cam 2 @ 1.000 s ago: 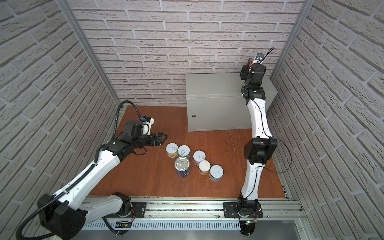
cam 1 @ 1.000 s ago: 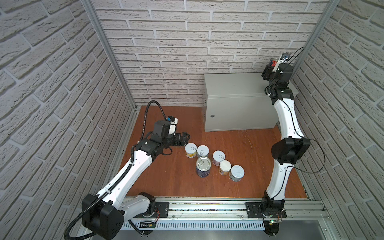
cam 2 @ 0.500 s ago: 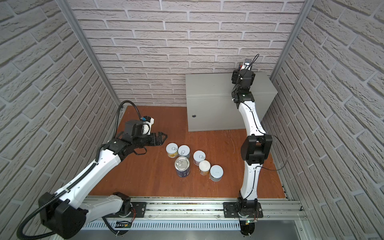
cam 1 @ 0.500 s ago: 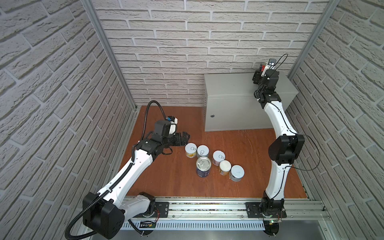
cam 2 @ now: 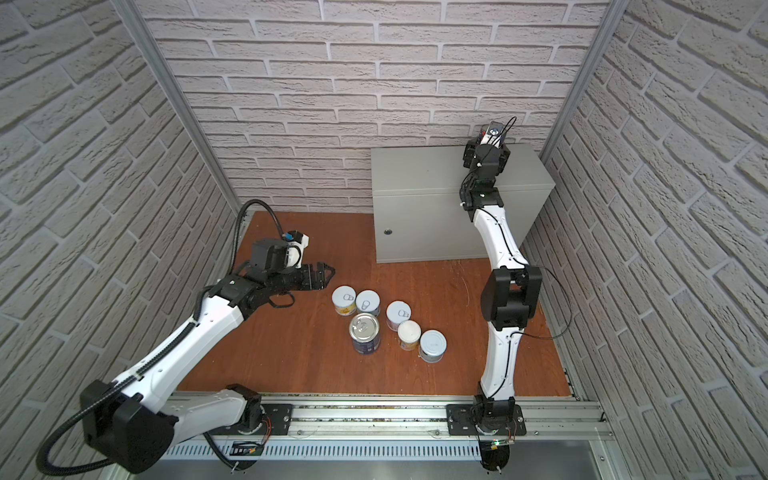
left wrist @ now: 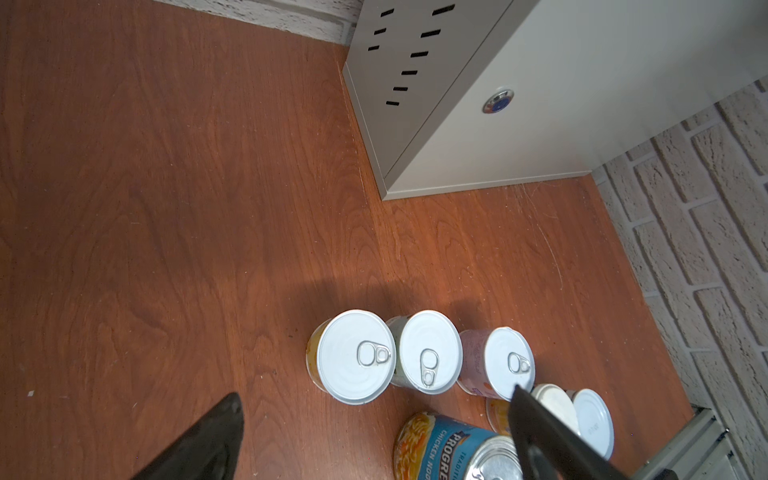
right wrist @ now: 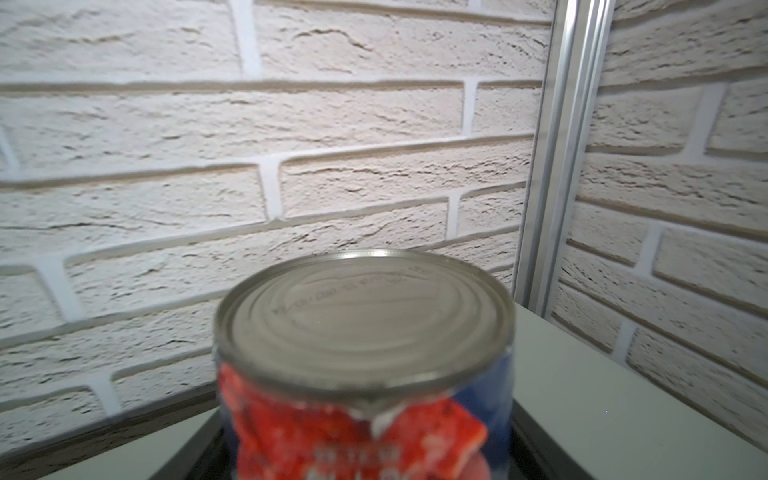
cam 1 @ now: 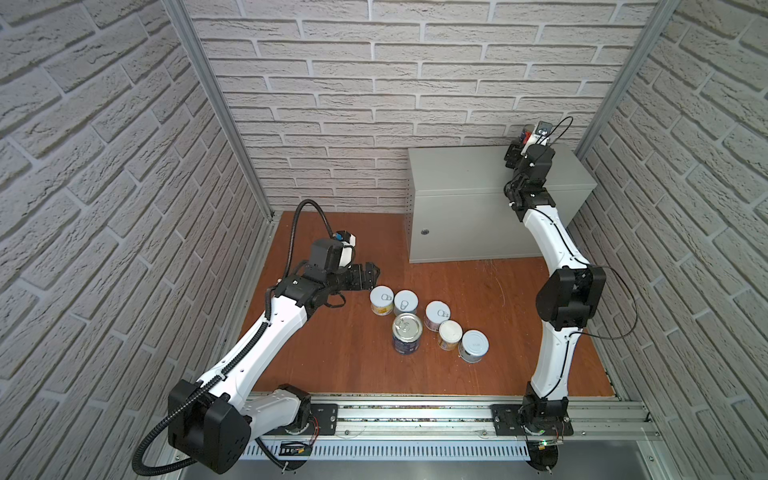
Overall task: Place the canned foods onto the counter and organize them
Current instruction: 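Lower the red tomato can onto the grey cabinet top with the right gripper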
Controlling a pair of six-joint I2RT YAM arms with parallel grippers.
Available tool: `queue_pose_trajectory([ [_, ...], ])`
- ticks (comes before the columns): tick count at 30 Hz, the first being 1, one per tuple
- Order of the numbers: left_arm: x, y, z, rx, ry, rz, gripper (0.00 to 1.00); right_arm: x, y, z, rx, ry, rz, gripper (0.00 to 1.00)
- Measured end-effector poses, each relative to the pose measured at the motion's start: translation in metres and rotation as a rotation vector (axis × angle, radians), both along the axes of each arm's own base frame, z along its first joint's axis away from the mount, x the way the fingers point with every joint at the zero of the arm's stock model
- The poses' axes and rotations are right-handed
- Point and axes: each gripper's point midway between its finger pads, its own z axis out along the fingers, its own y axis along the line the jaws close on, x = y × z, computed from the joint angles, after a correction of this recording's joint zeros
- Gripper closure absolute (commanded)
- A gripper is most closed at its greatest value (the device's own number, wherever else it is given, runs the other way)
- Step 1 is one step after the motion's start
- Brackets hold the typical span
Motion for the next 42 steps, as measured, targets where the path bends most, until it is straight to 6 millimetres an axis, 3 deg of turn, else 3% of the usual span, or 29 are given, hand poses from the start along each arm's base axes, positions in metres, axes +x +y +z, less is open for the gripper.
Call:
queue_pose_trajectory([
  [1,0.0,0.0,0.0,0.0,0.0,0.0,0.02,-0.001,-0.002,0.001,0.003,-0.002,-0.01,0.02],
  [12,-0.001,0.0,0.002,-0.002,-0.004,-0.001,0.01,-0.024,-0.005,0.003,-0.002,0.014,-0.041,0.01],
  [18,-0.002,-0.002,0.004,-0.02,-0.003,-0.007,0.01,-0.045,-0.002,0.027,-0.015,0.006,-0.02,0.0],
  [23,-0.006,-0.003,0.01,-0.041,-0.015,-0.01,0.02,-0.049,0.0,0.036,-0.033,0.024,0.008,0.0],
  [32,-0.011,0.0,0.014,-0.048,-0.03,-0.01,0.02,-0.045,0.007,0.011,-0.037,0.129,0.054,0.03],
  [42,-0.012,0.0,0.014,-0.048,-0.032,-0.01,0.02,-0.048,0.004,-0.01,-0.038,0.208,0.043,0.2],
])
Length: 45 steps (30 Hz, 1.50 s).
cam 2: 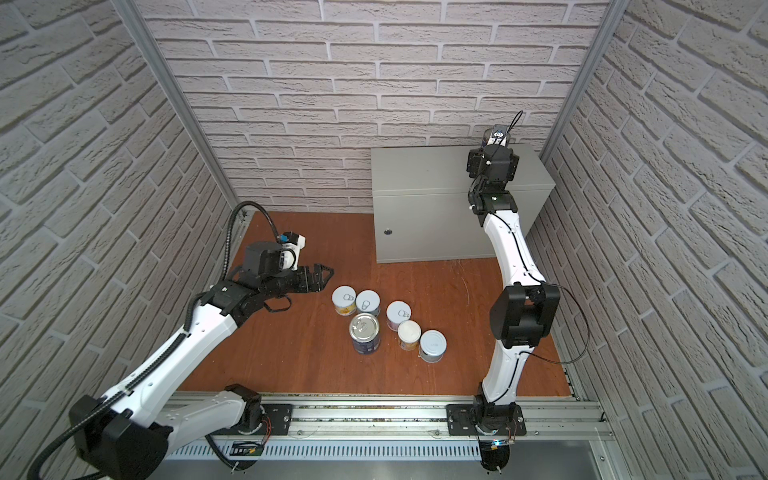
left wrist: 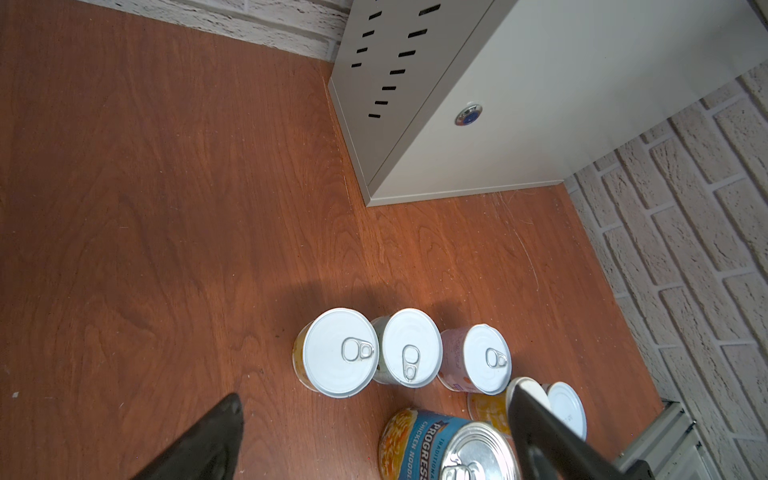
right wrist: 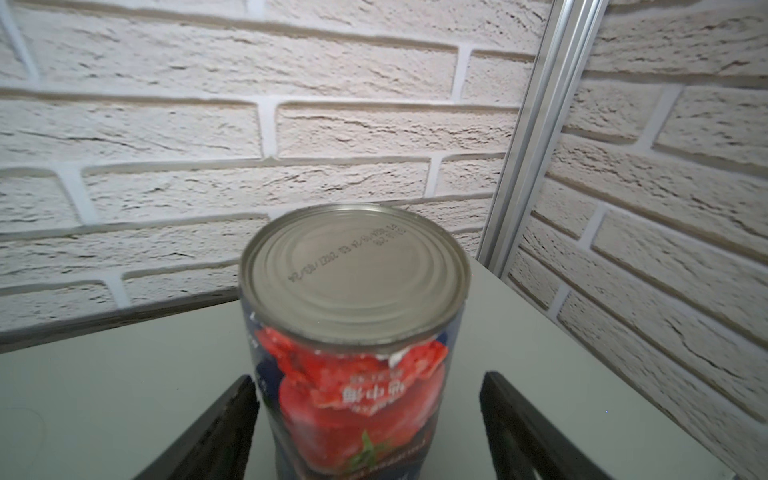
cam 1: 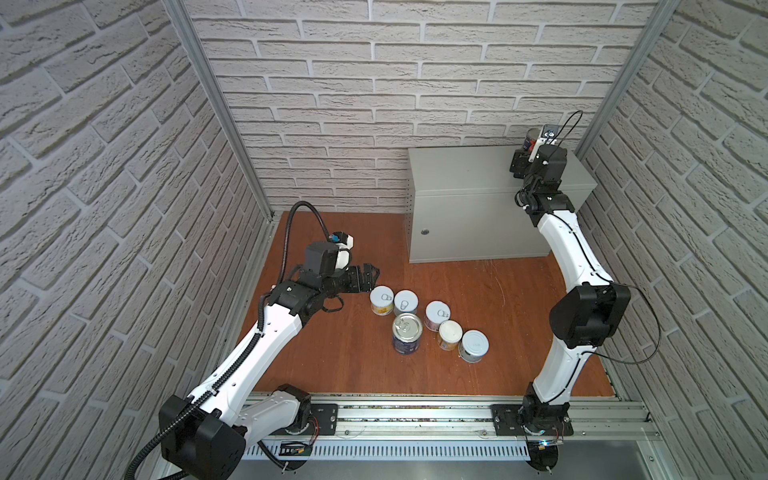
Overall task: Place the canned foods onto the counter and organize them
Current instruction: 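Lower the red tomato can onto the grey cabinet top with the right gripper, then open the right gripper to release the tomato can on the cabinet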
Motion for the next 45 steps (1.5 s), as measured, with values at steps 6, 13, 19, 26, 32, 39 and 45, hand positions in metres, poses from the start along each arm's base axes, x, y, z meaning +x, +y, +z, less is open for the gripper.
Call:
queue_pose_trajectory([
  [6,0.002,-0.001,-0.005,0.009,0.013,-0.002,0.02,-0.003,0.0,-0.003,-0.018,0.029,-0.006,0.43],
  [13,0.004,-0.002,-0.013,0.018,0.035,-0.002,0.01,-0.011,-0.01,0.034,-0.024,-0.019,-0.072,0.44],
  [19,0.005,-0.002,-0.015,0.021,0.038,-0.002,0.02,-0.013,-0.014,0.043,-0.024,-0.036,-0.096,0.51],
  [26,0.007,-0.003,-0.021,0.029,0.057,-0.002,0.01,-0.001,-0.022,0.039,-0.022,-0.017,-0.147,0.7],
  [32,0.007,-0.003,-0.023,0.031,0.06,-0.001,0.02,0.003,-0.028,0.025,-0.021,0.026,-0.188,0.7],
  [39,0.007,-0.003,-0.023,0.031,0.06,-0.001,0.01,0.004,-0.027,0.017,-0.02,0.045,-0.177,0.49],
  [45,0.007,-0.003,-0.023,0.03,0.06,0.0,0.01,0.005,-0.018,-0.016,-0.029,0.114,-0.107,0.27],
])
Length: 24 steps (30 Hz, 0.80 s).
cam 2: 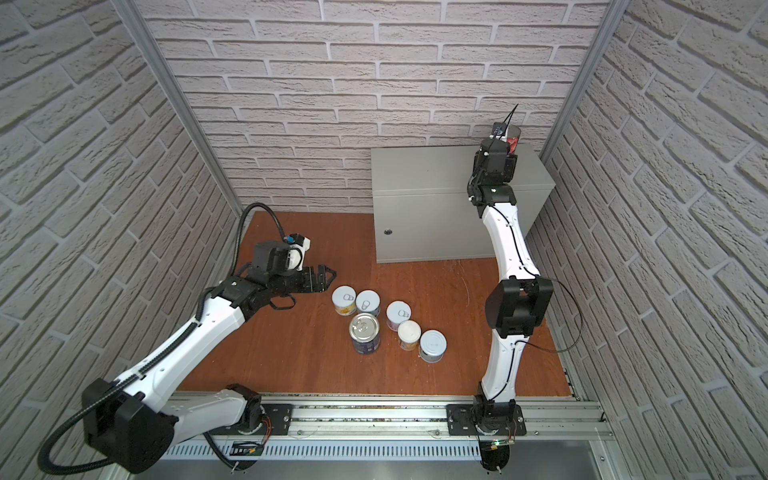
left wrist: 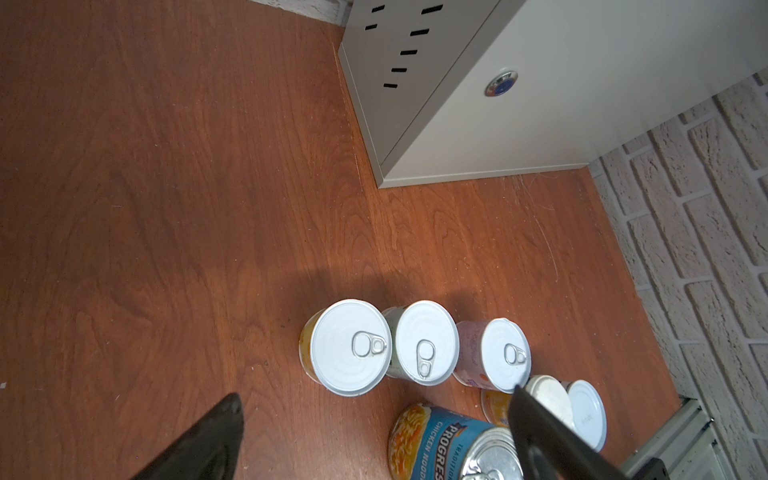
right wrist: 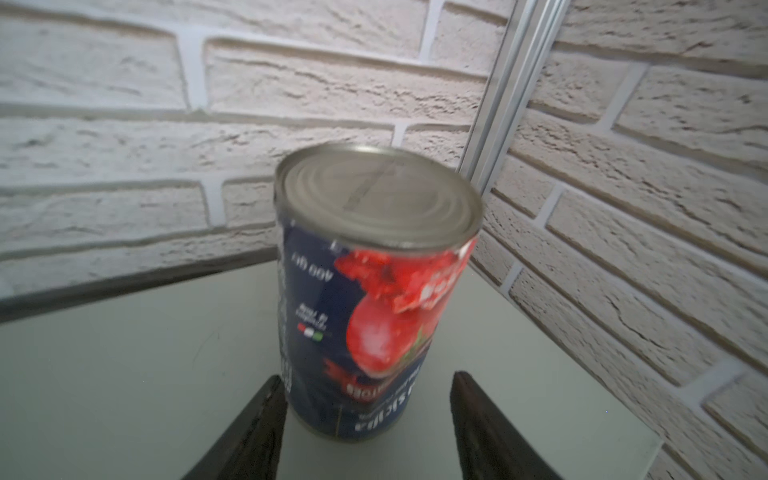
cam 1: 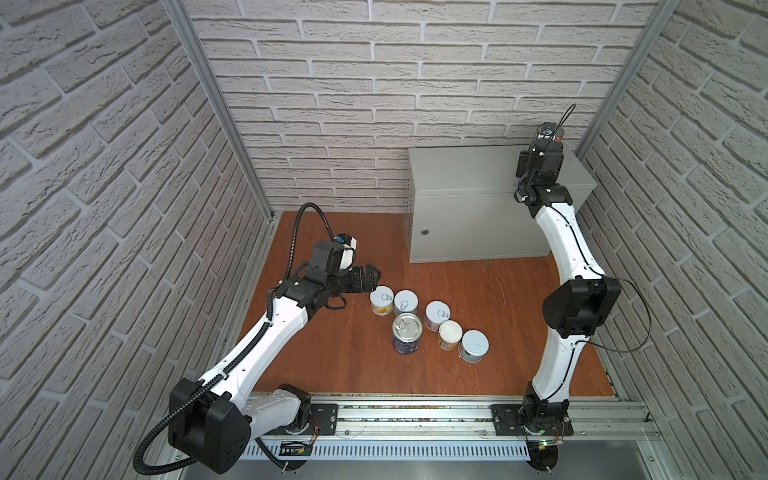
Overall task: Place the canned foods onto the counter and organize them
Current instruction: 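Open the right gripper to release the tomato can on the cabinet, then withdraw the right gripper while the left gripper moves over the Progresso can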
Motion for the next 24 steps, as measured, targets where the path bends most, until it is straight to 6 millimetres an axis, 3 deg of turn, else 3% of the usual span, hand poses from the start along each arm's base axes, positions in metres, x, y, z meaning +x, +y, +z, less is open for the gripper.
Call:
queue_pose_trajectory([
  [5,-0.001,0.0,0.002,-0.005,-0.005,0.002,0.02,-0.006,0.011,-0.007,0.007,0.002,0.071,0.22],
  [18,-0.006,-0.001,0.007,-0.02,-0.012,-0.008,0.02,-0.047,0.041,0.029,0.013,-0.088,0.208,0.21],
  [21,-0.007,-0.003,0.005,-0.021,-0.007,-0.02,0.02,-0.059,0.056,0.038,0.019,-0.105,0.244,0.21],
  [24,-0.008,-0.004,0.001,-0.023,-0.003,-0.028,0.02,-0.073,0.085,0.043,0.037,-0.116,0.312,0.22],
])
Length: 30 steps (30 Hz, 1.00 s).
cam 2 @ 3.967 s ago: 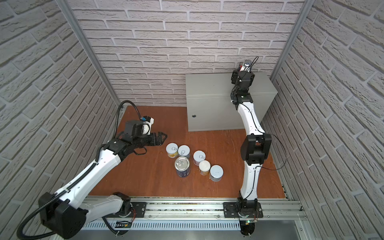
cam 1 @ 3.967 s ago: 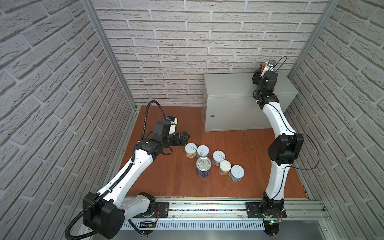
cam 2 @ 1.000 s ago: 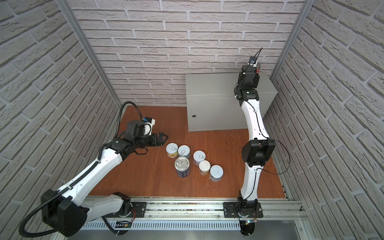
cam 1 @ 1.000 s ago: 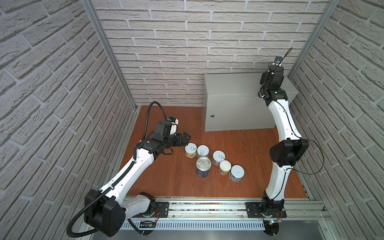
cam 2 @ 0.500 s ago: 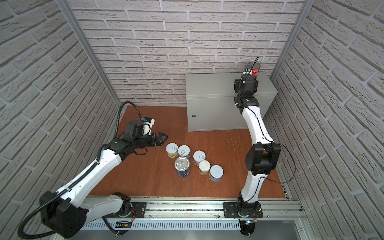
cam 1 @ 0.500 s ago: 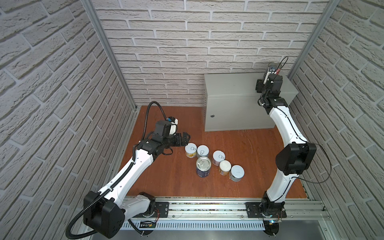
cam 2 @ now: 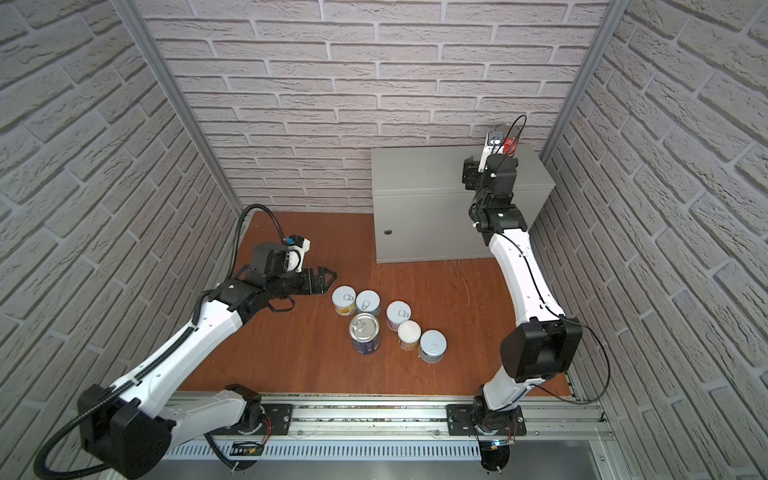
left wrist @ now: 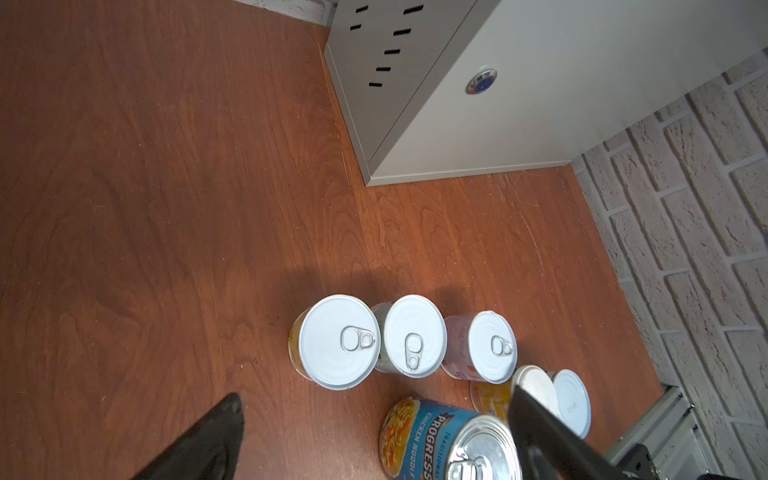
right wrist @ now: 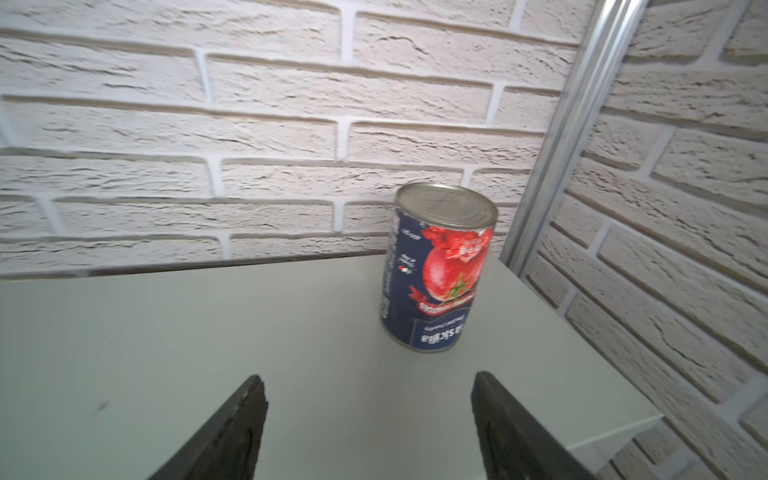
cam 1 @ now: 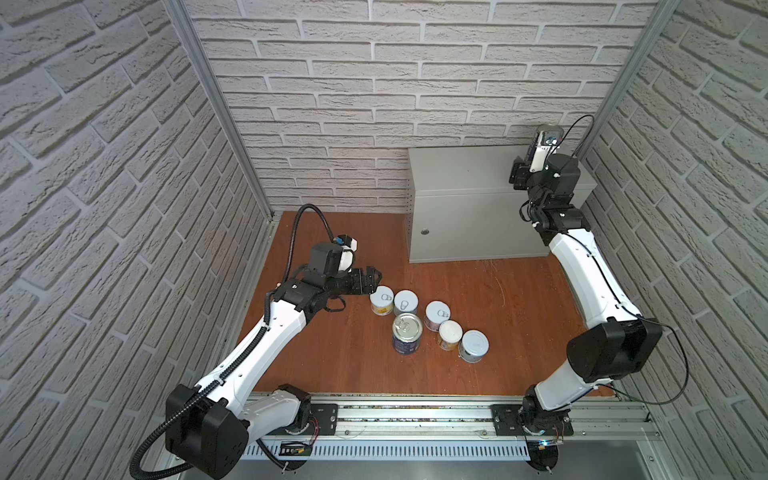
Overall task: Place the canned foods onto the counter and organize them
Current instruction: 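Withdraw the right gripper while the left gripper moves over the Progresso can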
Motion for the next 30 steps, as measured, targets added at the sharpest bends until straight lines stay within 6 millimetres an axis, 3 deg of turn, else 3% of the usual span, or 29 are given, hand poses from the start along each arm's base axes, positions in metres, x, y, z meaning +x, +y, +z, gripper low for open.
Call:
queue_pose_trajectory([
  [5,-0.006,0.0,-0.008,0.007,0.018,-0.018,0.02,-0.027,0.058,-0.004,0.025,0.025,0.143,0.22],
  [9,-0.011,-0.001,-0.005,-0.003,0.005,-0.037,0.02,-0.054,0.088,-0.026,0.075,0.091,0.235,0.22],
  [14,-0.022,-0.003,-0.004,-0.017,-0.001,-0.059,0.02,-0.086,0.093,-0.066,0.138,0.207,0.28,0.23],
  [19,-0.022,-0.01,-0.006,-0.037,0.015,-0.085,0.02,-0.102,0.101,-0.103,0.182,0.342,0.309,0.24],
  [25,-0.022,-0.02,-0.012,-0.058,0.044,-0.112,0.02,-0.117,0.111,-0.139,0.211,0.454,0.35,0.24],
  [30,-0.031,-0.032,-0.014,-0.05,0.047,-0.155,0.02,-0.129,0.113,-0.154,0.228,0.505,0.367,0.25],
])
